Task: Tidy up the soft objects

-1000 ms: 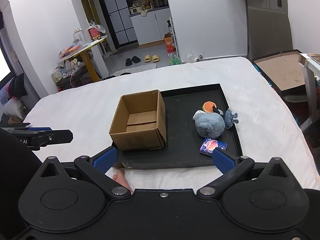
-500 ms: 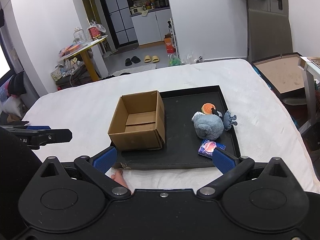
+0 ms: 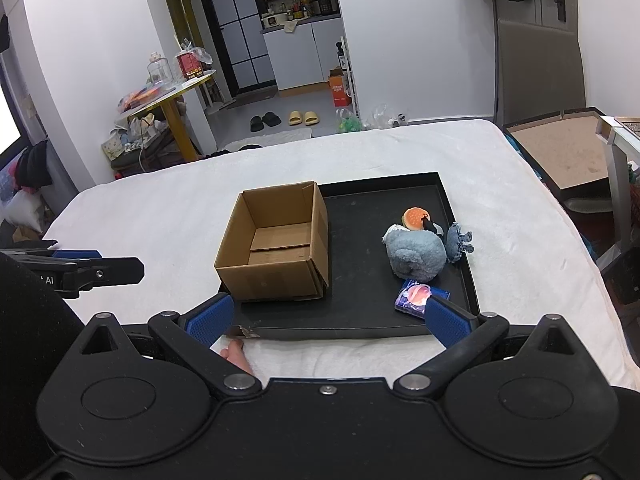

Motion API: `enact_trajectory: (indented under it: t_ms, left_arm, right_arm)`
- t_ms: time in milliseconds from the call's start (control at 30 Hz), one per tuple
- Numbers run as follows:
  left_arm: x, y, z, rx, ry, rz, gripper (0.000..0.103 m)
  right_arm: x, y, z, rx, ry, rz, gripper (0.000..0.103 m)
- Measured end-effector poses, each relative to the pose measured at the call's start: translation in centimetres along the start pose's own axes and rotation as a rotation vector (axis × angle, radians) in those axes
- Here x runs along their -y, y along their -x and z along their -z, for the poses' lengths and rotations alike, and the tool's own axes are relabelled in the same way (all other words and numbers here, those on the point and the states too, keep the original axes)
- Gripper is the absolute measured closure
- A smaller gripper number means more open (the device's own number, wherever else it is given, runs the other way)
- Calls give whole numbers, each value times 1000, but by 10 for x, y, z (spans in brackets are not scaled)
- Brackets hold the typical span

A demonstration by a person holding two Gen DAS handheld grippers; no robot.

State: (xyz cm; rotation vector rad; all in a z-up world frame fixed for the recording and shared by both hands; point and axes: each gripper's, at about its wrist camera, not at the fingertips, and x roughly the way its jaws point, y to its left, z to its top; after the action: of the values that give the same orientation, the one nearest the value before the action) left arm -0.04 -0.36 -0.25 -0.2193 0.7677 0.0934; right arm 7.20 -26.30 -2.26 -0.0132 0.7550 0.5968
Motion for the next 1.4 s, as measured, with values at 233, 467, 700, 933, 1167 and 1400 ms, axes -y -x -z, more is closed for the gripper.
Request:
enact_trajectory:
  t_ms: [233, 467, 700, 933, 1167, 1400]
  left_arm:
    - [0, 0, 0, 0, 0, -1, 0]
    - [0, 0, 0, -1, 0, 0, 0]
    - [0, -1, -1, -2, -1, 1, 0]
    - [1, -2, -1, -3, -1, 1, 0]
    - [2, -1, -1, -3, -2, 1, 0]
    - [5, -3, -2, -1, -4, 14, 0]
  right_arm:
    - [2, 0, -1, 3, 3, 2, 0]
    - [3, 1, -1, 5, 4, 4, 0]
    - [3, 0, 0, 5, 4, 4, 0]
    - [4, 1, 0, 7, 7, 6, 0]
    - [3, 1, 0, 6, 7, 4, 0]
    - [2, 2, -1, 14, 4, -5, 0]
